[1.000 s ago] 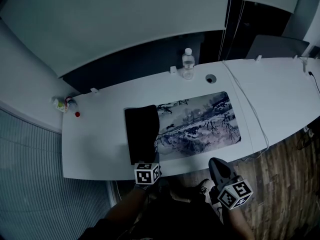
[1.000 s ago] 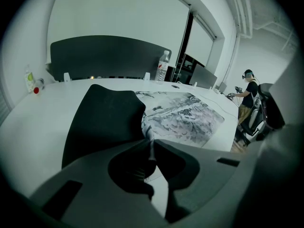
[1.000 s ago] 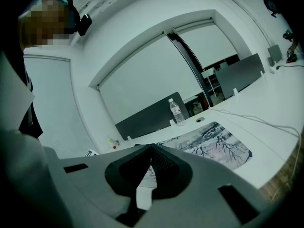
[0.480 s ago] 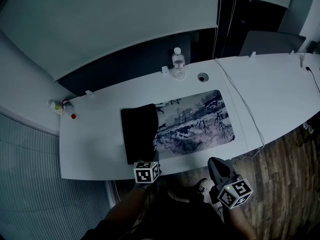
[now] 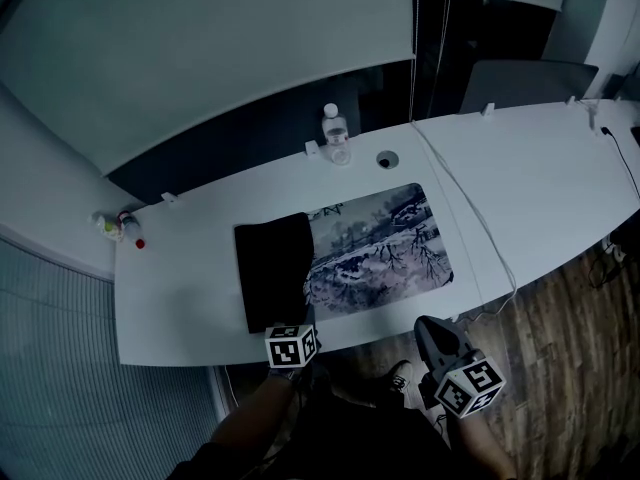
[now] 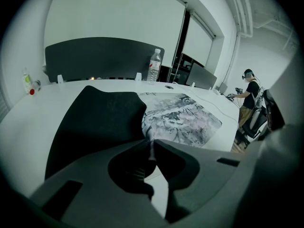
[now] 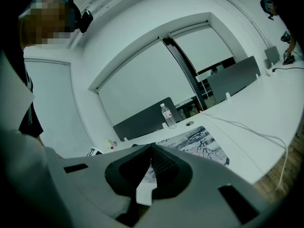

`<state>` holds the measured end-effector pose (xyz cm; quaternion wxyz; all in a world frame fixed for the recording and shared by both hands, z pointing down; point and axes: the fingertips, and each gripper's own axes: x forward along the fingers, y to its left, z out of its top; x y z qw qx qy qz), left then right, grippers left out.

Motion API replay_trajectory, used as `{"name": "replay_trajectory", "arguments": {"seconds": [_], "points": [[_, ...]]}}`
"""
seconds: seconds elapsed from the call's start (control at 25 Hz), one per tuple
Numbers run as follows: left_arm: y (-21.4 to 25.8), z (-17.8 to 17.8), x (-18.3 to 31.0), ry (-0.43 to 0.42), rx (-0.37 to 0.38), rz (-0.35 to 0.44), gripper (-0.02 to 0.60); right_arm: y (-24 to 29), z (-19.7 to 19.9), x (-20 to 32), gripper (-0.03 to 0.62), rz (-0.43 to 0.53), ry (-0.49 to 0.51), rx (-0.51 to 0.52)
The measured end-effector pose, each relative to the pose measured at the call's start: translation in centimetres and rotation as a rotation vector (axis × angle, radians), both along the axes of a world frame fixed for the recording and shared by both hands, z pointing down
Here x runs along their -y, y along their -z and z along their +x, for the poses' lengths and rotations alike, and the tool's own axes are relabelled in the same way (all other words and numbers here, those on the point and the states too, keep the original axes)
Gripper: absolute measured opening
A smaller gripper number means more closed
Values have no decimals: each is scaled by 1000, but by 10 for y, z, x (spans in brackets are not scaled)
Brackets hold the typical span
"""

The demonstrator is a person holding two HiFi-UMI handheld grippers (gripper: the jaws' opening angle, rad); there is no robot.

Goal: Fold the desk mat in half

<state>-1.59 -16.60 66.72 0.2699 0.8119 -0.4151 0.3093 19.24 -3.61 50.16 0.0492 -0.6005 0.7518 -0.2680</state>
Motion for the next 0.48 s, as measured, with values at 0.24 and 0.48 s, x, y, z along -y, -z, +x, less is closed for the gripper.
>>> {"name": "replay_trajectory", "arguments": {"seconds": [0.24, 0.48], "points": [[1, 16, -3, 6, 1, -7, 32, 0, 12, -7, 20, 5, -1, 11], [3, 33, -11, 17, -1, -11, 32, -2, 28, -19, 20, 11, -3, 21]]}}
